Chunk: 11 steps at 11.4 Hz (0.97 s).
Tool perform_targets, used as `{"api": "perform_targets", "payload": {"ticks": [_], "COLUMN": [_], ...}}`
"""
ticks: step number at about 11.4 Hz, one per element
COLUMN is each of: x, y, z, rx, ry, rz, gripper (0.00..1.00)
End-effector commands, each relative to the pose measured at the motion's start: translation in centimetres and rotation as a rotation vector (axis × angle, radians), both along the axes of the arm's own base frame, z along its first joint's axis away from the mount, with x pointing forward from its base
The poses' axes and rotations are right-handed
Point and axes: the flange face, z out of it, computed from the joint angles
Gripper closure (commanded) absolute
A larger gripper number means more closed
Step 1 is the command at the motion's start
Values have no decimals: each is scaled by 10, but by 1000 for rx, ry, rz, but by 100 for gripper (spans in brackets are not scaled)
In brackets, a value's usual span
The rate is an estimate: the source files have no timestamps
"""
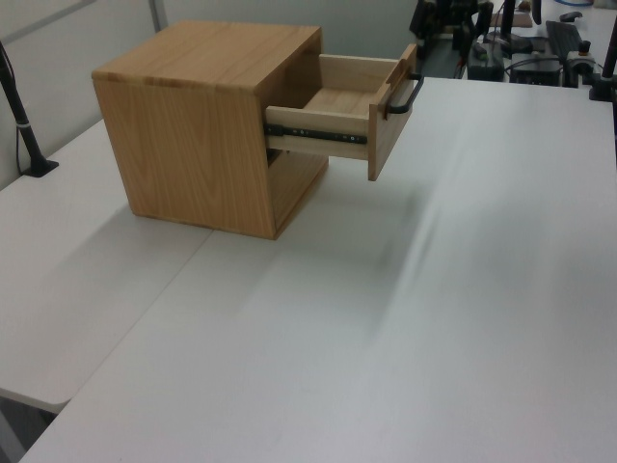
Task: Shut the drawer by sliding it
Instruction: 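Move the gripper toward the open drawer's black handle and lower it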
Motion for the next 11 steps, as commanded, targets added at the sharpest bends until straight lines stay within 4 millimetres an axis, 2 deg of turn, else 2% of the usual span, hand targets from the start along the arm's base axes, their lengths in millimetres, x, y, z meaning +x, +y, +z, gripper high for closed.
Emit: {"api": "perform_targets", "payload": {"ticks": [1,4,5,6,8,10,11], "x": [8,5,1,-1,-3,-4,0], "y": [19,18,17,16,15,17,19], "z": [-14,-20,-21,-21,-19,-19,-27], "rx": [-22,-56,-69,-71,-75,-80,-79], "ry": [0,33,66,79,90,102,114], "rz": [201,442,609,681,753,842,853], "gripper": [0,9,19,24,27,49,60]}}
